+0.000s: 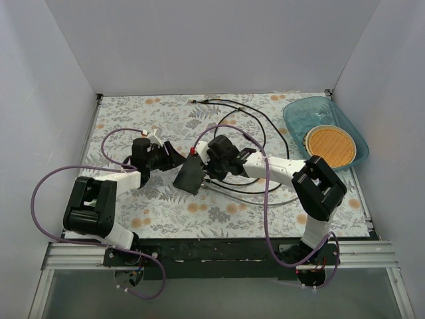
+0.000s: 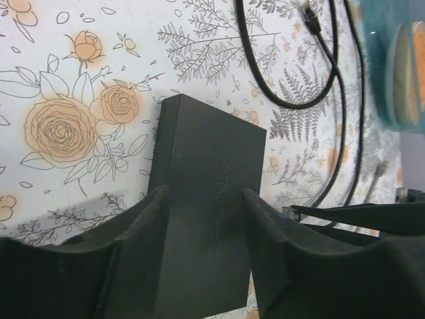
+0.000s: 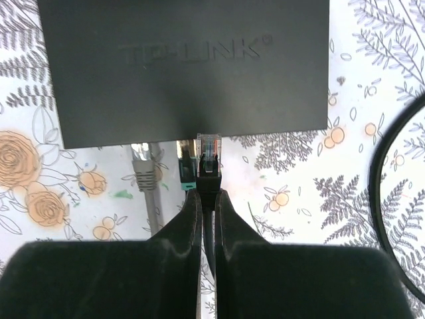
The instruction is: Insert the plug into the switch port
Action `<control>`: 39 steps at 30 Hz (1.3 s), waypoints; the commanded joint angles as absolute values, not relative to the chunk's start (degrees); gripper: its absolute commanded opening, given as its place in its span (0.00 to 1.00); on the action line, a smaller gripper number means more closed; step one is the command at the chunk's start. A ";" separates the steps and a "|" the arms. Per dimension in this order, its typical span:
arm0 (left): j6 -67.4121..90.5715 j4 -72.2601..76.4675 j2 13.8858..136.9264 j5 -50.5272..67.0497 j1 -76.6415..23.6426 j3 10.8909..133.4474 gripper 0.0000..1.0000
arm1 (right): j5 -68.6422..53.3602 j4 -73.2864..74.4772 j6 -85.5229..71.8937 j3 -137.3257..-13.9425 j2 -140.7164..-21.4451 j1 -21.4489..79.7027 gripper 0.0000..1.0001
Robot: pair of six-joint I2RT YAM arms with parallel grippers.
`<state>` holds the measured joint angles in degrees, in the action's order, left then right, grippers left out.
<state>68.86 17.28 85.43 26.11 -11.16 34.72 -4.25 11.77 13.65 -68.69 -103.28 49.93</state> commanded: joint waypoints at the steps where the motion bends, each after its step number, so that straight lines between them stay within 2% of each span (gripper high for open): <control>1: 69.87 25.65 87.71 35.94 -9.41 35.33 0.38 | -5.36 10.72 13.71 -67.59 -100.37 48.69 0.01; 15: 69.08 28.38 97.73 37.44 -8.70 36.30 0.37 | -1.50 13.53 15.29 -68.73 -105.20 48.52 0.01; 22: 68.47 30.06 93.62 34.29 -8.44 33.84 0.45 | -0.53 13.97 15.64 -69.52 -106.35 48.43 0.01; 28: 66.18 28.39 91.06 31.99 -8.35 33.05 0.46 | -0.79 14.76 16.00 -71.27 -107.75 48.52 0.01; 39: 65.21 29.00 95.27 33.31 -8.44 33.75 0.47 | -0.79 17.05 16.35 -73.92 -110.74 48.52 0.01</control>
<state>66.78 28.51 94.56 33.21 -8.73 33.41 -1.21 15.55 15.53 -71.66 -109.71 48.49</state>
